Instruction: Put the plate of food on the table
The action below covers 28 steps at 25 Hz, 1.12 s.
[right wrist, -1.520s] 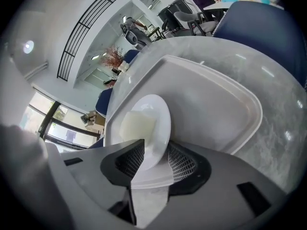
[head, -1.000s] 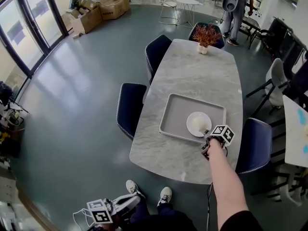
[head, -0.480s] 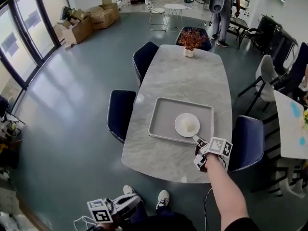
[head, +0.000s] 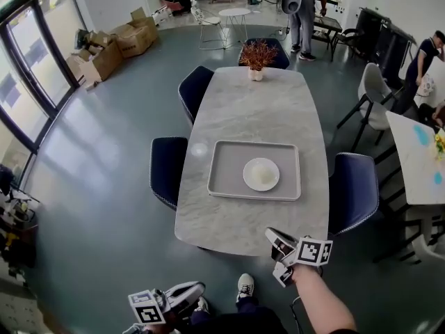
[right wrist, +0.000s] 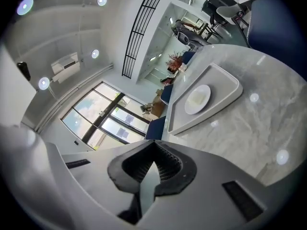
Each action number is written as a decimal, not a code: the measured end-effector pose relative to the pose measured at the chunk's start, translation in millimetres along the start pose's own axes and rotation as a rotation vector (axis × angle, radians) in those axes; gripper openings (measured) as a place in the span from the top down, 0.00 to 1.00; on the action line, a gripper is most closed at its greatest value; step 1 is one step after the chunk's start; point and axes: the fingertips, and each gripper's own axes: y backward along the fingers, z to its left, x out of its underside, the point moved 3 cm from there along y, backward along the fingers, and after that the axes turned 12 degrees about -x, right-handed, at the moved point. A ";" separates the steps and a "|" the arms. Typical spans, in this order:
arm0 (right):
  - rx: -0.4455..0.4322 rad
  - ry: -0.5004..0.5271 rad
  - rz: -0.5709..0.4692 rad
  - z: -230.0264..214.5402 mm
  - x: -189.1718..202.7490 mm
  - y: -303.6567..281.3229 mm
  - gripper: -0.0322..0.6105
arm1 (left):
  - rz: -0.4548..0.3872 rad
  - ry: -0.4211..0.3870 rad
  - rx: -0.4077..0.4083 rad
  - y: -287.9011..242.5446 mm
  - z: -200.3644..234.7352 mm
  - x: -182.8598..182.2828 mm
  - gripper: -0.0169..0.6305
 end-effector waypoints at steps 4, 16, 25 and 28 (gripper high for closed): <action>-0.018 -0.016 -0.015 22.9 45.1 20.1 0.94 | 0.059 -0.042 0.048 1.2 -4.4 4.8 0.96; -0.023 -0.038 -0.109 123.0 199.6 26.5 0.94 | 0.167 -0.075 0.150 100.6 6.2 30.7 0.96; -0.043 -0.024 -0.138 179.4 305.2 30.4 0.94 | 0.214 -0.106 0.216 167.3 11.3 63.3 0.96; -0.041 -0.022 -0.141 195.1 333.4 33.5 0.94 | 0.223 -0.109 0.241 181.9 8.6 70.6 0.96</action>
